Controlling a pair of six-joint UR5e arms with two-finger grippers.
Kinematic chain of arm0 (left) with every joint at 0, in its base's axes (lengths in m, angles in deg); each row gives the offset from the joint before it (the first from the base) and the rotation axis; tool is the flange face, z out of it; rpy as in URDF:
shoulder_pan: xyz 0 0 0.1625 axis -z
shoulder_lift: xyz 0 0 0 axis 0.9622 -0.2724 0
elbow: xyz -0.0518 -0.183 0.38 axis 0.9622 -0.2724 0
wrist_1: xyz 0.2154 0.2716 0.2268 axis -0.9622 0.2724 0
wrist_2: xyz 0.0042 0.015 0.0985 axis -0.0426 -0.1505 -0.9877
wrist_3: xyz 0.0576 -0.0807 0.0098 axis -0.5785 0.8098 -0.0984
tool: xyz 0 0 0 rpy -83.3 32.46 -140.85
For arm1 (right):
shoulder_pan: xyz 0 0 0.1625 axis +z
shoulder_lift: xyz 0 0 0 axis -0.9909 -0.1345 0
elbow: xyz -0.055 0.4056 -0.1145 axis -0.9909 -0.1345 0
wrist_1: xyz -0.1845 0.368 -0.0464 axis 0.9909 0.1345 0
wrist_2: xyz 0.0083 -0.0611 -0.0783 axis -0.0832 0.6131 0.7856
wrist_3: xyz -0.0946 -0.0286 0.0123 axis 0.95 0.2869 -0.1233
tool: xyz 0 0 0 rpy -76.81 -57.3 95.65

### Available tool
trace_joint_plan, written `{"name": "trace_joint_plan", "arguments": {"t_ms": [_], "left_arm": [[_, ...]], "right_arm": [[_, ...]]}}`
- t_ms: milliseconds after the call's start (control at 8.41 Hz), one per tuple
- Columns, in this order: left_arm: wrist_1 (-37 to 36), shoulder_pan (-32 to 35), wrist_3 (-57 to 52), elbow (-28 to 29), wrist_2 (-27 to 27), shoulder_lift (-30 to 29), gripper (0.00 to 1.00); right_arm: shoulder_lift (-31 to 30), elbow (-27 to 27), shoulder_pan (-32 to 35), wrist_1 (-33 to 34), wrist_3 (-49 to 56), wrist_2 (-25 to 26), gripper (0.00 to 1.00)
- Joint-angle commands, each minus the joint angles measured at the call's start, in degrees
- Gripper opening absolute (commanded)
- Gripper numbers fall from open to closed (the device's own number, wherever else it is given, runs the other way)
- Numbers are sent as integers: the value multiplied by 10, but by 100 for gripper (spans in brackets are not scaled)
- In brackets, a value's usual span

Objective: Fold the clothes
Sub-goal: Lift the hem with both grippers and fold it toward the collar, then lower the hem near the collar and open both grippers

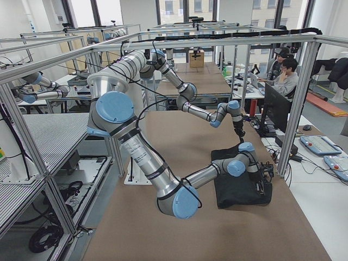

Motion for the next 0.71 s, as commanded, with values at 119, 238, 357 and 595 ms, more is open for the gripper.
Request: {"name": "trace_joint_plan", "arguments": {"t_ms": [119,238,357,595], "left_arm": [[34,-3,1,61,-24,-31,0],[42,-5,1,64,-24,-31,12],[46,-5,1,65,-24,-30,35],[88,-7,1,92,-25,-25,60]], "right_arm": [[22,-40,-2,-21,-6,3,0],[34,-52,-2,-21,-9,4,2],[52,-68,-2,-22,-36,4,18],[69,-76,-2,-22,-61,5,34]]}}
